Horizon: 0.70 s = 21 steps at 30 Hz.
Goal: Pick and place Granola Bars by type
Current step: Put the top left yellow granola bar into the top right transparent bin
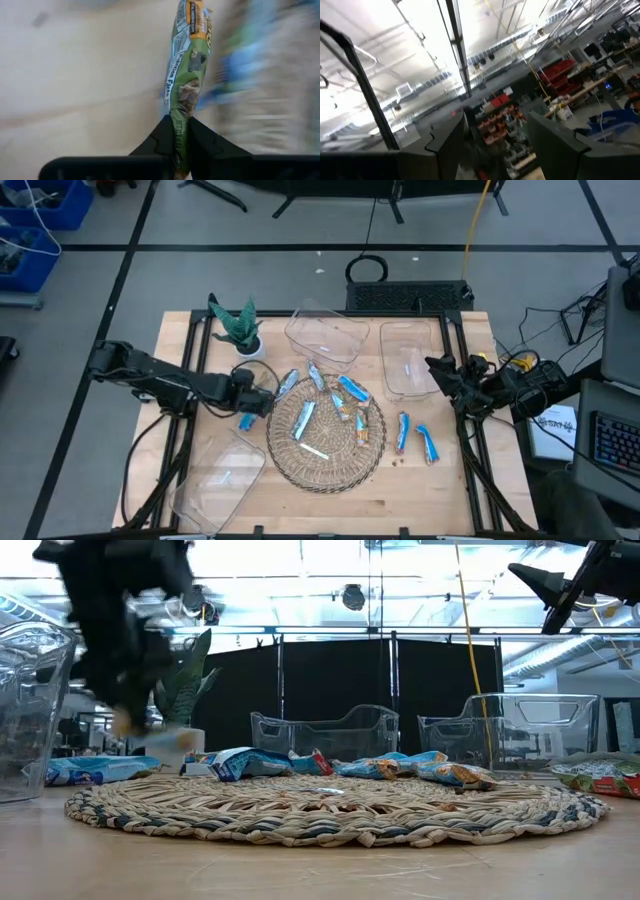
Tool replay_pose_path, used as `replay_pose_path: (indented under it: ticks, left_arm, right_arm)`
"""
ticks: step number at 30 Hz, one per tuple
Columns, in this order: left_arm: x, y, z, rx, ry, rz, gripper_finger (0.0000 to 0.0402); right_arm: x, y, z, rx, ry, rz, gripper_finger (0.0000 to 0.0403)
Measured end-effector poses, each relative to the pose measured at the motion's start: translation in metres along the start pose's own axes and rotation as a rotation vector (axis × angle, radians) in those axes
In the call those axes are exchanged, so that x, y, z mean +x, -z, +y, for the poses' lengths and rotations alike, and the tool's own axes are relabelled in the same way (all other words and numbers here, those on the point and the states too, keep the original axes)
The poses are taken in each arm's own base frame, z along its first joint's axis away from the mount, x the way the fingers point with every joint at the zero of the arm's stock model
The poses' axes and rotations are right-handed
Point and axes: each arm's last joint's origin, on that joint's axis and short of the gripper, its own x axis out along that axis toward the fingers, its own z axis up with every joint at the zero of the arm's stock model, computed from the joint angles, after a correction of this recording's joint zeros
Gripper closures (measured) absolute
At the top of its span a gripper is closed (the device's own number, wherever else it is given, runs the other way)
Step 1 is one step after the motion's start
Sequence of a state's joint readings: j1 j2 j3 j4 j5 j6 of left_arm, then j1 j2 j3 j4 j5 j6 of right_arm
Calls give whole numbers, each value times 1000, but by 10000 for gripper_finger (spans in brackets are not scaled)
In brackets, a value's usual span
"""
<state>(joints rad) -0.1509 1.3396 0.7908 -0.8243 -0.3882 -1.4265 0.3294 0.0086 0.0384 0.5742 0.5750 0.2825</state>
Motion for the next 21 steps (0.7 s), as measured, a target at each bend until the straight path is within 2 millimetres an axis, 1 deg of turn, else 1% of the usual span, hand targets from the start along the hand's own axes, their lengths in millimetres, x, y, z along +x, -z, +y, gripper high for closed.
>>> replay_pose_path:
  ticks: [3, 4, 7, 9, 11, 13, 16, 21]
  left_arm:
    - [-27, -15, -24, 103, 143, -43, 371]
    - [-35, -19, -32, 147, 193, -58, 372]
    - [-61, -33, -55, 265, 373, -127, 372]
    - [-76, -42, -67, 295, 474, -193, 373]
    - [-87, -53, -75, 303, 530, -267, 373]
    - [-96, -65, -81, 304, 578, -339, 373]
    - [-106, -82, -90, 305, 635, -441, 374]
    - [-108, -106, -110, 349, 739, -576, 374]
  right_arm:
    - [2, 15, -3, -65, 38, 146, 195]
    - [4, 13, 0, -80, 36, 181, 195]
    - [16, 1, 11, -98, 32, 196, 195]
    - [24, -1, 17, -169, 42, 228, 195]
    - [34, -3, 24, -249, 65, 241, 192]
    - [45, -8, 32, -313, 74, 226, 184]
    - [62, -10, 41, -375, 85, 220, 165]
    - [91, -6, 45, -422, 149, 226, 135]
